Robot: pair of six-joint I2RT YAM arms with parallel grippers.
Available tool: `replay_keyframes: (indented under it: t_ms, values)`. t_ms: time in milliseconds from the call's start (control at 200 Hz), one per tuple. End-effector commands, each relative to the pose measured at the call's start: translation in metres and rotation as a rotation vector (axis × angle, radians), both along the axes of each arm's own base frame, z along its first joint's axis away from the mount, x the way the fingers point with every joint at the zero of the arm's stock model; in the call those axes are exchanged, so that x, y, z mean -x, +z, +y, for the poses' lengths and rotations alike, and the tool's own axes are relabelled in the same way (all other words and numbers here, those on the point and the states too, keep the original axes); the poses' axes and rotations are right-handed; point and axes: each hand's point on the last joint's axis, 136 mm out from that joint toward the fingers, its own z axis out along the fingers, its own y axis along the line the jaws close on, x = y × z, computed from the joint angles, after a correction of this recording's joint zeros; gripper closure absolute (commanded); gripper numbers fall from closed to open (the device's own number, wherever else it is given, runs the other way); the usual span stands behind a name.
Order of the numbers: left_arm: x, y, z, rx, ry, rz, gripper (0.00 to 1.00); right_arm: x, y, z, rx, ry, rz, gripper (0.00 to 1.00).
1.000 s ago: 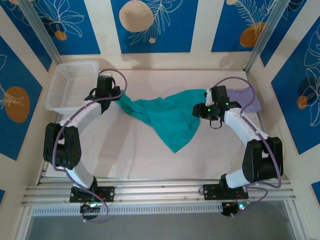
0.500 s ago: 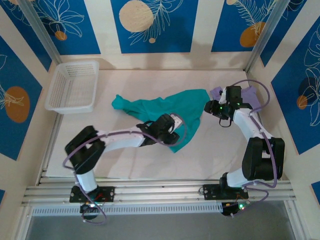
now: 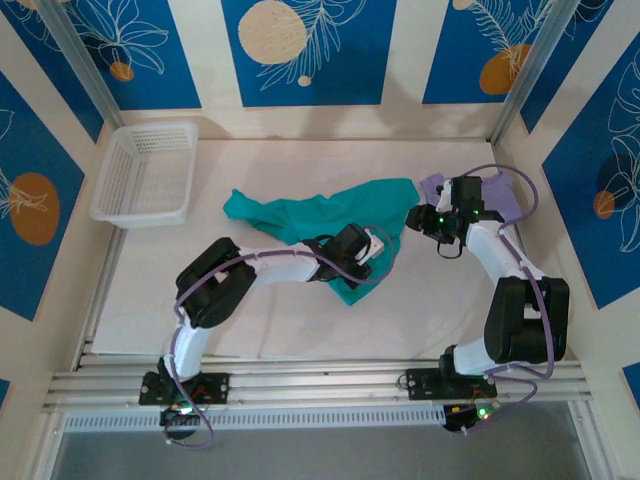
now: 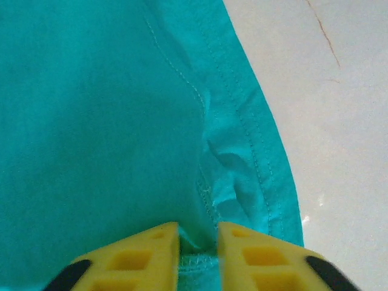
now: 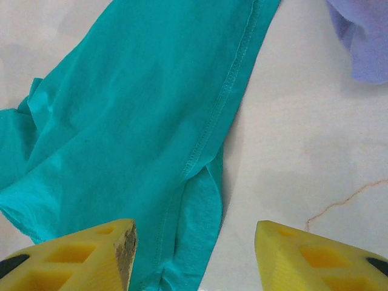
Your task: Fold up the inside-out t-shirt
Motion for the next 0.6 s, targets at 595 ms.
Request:
replay_keyframes:
  t_ms: [595]
  values:
    - [0.004,0.112,0.117,0.311,0.186,-0.043,1.0,0.001,0.009,0.011,0.045,0.034,-0.018,0.44]
